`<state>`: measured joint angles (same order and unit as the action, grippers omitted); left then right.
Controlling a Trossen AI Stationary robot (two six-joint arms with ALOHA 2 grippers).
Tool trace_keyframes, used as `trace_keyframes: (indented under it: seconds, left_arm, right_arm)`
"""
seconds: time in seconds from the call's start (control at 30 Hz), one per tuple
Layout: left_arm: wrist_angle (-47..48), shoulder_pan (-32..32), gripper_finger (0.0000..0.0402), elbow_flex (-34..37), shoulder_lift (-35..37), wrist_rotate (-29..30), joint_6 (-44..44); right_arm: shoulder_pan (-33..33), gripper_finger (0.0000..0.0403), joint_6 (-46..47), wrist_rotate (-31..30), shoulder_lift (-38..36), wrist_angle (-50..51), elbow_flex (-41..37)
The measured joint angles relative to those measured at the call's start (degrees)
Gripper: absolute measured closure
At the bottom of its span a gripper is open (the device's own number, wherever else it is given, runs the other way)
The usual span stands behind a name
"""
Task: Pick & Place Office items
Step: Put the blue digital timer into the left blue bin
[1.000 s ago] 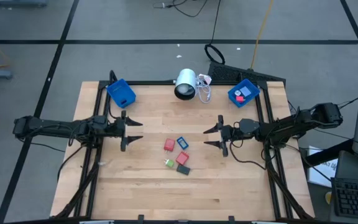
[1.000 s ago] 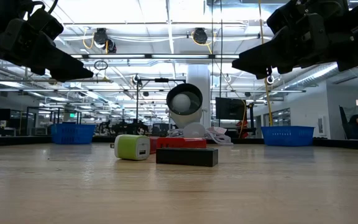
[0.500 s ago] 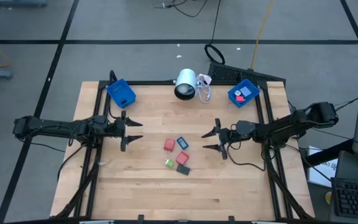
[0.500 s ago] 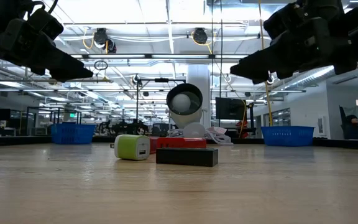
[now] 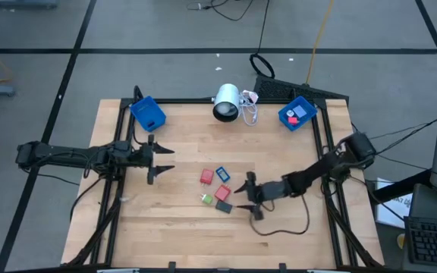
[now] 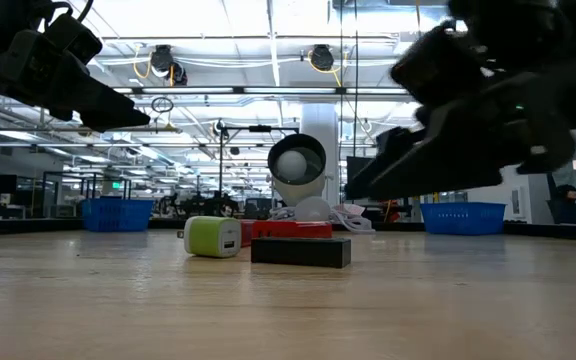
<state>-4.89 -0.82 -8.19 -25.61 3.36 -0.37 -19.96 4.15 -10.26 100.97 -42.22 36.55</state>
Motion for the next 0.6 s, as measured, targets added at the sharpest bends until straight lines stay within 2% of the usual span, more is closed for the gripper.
trace_keyframes:
  seconds: [0.13, 0.3, 0.47, 0.6]
  left_arm:
    - [-0.02, 0.00, 0.0119, 0.00, 0.00, 0.00, 0.02]
    - [-0.03, 0.00, 0.0119, 0.00, 0.00, 0.00, 0.05]
    - [-0.06, -0.02, 0.0122, 0.00, 0.00, 0.00, 0.03]
    - [-0.10, -0.01, 0.0129, 0.00, 0.00, 0.00, 0.05]
  right_arm:
    - [1.57, 0.0122, 2.62, 4.85, 1.47, 15.47, 7.31]
    - [2.45, 0.0113, 1.68, 7.37, 1.43, 27.42, 14.01]
    - [3.84, 0.0119, -1.90, 7.12, 1.42, 29.25, 15.28]
    - [5.31, 0.0126, -6.05, 4.06, 1.47, 27.61, 15.26]
